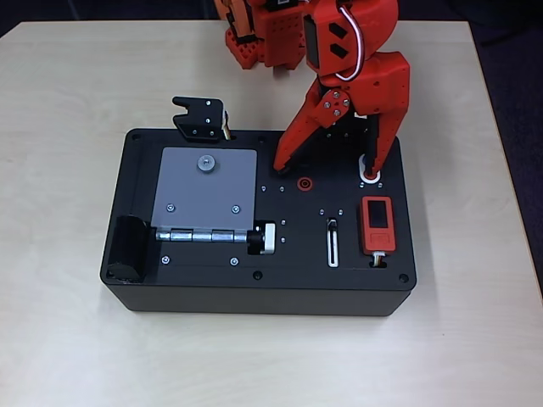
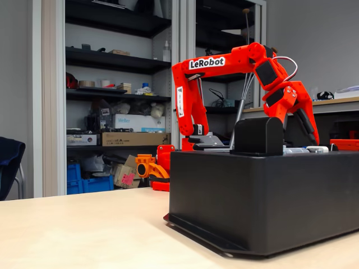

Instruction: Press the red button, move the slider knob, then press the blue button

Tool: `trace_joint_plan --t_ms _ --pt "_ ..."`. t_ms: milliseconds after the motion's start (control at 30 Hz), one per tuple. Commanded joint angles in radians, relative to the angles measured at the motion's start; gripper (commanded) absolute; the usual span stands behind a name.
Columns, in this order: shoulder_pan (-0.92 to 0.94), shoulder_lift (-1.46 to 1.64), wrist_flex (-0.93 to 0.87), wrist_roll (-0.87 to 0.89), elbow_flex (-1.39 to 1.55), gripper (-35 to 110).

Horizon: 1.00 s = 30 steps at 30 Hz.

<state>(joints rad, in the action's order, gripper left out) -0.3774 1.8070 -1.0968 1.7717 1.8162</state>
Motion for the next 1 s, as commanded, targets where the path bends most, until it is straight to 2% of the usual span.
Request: trace_joint_plan --t_ms 0,300,600,767,833,967 --pt "-0.021 0.002 0.002 0.015 0.014 50" --pt "-0.017 -0.006 0.006 -0.006 -0.003 50" --pt "0.018 -0.080 -0.077 -0.124 -0.291 48" --pt "0.026 -0.137 -0.058 -0.164 -0.387 48" --pt "0.026 -0.149 -0.035 -0.156 -0.388 82" --pt "0.025 -0.164 -0.014 -0.152 -0.382 77"
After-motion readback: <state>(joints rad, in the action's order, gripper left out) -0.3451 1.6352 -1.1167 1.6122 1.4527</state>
